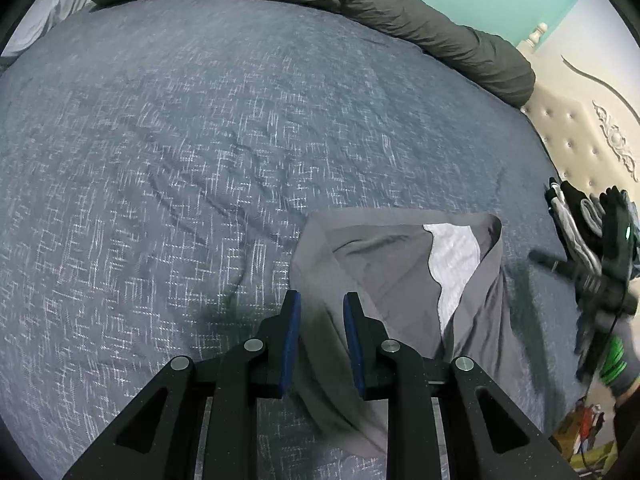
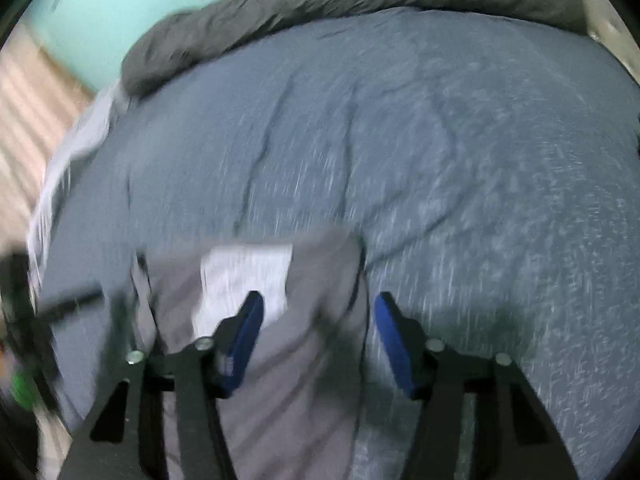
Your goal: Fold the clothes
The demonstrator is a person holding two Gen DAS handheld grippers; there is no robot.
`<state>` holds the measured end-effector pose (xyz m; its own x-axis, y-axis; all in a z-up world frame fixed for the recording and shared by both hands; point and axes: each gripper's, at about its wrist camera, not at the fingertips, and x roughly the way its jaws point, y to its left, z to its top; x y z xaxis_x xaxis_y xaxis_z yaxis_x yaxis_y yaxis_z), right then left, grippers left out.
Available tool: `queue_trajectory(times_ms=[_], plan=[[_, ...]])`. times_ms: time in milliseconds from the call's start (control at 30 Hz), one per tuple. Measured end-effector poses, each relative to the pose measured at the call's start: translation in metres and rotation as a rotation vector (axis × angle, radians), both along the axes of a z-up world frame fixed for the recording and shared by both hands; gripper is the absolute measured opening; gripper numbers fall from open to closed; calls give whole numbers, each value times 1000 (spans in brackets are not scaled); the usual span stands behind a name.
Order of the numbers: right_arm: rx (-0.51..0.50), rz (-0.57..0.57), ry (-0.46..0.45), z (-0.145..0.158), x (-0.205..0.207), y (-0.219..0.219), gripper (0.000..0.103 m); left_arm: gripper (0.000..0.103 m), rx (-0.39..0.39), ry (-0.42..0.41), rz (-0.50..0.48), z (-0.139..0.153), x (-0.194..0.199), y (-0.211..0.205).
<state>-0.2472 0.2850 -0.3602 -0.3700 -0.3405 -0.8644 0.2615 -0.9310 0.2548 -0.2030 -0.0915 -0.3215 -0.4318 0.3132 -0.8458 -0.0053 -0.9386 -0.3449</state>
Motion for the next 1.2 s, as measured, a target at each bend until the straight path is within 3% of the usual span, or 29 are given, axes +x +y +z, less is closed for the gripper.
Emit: queue_trajectory(times_ms=[133,233,300,400,633,733,767,833,900,1033,1133,1200], plan=[[58,78,-7,-19,15,-16,44,24,-2,-6,-11,1,4,1],[98,98,1,-26,15,-27,28,24,-6,-5,-15,2,6,2],[126,116,-7,-31,15,-32,6,24,-8,-6,-14,3,7,1],[127,111,-10,-32,14,-31,0,24,-11,-5,-14,4,7,-1],[83,41,22,-16,10,-1,0,24,-2,-5,2,2,9,-8],[56,76,16,-13,10,-5,0,25,0,-8,9,0,9,-10],[50,78,4,-14,11,-6,3,25,1,-10,11,-1,9,-10],[48,78,-12,-20,11,-14,34,25,3,-13,12,-1,9,-10],[49,83,-10,-24,13,-20,40,25,3,-11,6,0,10,-8],[132,97,-3,-36,12,-33,34,26,0,-6,-2,3,10,-7],[185,105,0,-43,11,-38,5,26,3,-7,2,4,9,-8],[180,104,9,-42,12,-37,3,26,6,-7,3,3,9,-9]])
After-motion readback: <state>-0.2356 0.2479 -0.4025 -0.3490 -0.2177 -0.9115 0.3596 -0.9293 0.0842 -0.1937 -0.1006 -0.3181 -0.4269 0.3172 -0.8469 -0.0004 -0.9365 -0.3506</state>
